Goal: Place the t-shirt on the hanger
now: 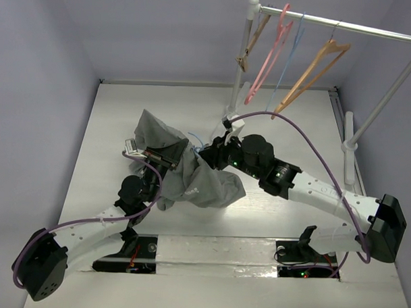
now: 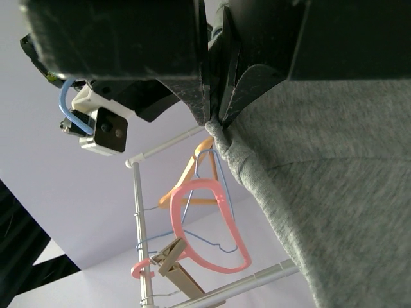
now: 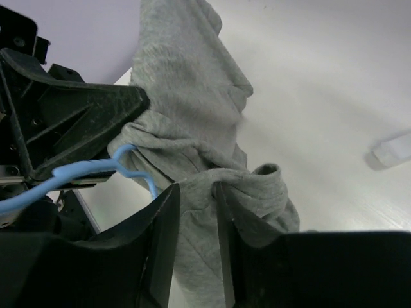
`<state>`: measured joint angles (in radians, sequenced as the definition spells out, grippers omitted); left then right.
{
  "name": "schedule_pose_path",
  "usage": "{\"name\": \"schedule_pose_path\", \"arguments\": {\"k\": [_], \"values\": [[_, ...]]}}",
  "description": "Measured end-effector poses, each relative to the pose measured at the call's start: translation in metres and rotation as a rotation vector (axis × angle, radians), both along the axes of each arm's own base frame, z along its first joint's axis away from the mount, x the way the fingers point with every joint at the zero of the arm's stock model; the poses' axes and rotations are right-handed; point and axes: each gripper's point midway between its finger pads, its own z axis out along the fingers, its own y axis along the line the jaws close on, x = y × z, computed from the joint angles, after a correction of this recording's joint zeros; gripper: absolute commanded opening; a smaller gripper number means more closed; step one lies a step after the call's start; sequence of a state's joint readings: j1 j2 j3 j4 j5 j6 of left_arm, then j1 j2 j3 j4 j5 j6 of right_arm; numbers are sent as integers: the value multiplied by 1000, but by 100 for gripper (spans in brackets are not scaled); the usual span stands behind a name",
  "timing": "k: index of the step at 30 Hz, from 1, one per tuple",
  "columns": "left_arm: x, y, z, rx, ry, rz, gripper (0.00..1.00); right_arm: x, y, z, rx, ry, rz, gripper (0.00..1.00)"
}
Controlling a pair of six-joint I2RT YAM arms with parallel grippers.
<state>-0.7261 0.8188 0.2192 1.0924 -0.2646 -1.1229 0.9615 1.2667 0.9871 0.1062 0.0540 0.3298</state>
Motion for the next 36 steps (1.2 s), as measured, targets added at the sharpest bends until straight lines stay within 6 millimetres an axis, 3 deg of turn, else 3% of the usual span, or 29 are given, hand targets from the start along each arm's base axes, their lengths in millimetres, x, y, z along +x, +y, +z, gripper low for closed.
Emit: {"name": "schedule_pose_path", "arguments": {"k": [7,14,16,22,25,31,35,36], "values": [[1,1,-1,-7,-3,6,0,-11,-12,10,14,12,6,62],[2,2,-1,-10,-3,13,0,-30,-31,34,55,-36,41,62],[1,2,0,-10,-4,13,0,-36,-32,27,40,-33,72,61],[1,2,0,-10,-4,12,0,-50,-31,-31,-83,48,149,61],[1,2,0,-9,-4,11,0,-50,-26,-48,-125,71,167,58],[1,2,-1,-7,-3,8,0,-44,-17,-69,-174,95,183,47],[1,1,-2,-4,0,8,0,-39,-9,-72,-180,98,184,40],[1,1,-2,-4,1,8,0,-38,-8,-72,-177,95,183,32]]}}
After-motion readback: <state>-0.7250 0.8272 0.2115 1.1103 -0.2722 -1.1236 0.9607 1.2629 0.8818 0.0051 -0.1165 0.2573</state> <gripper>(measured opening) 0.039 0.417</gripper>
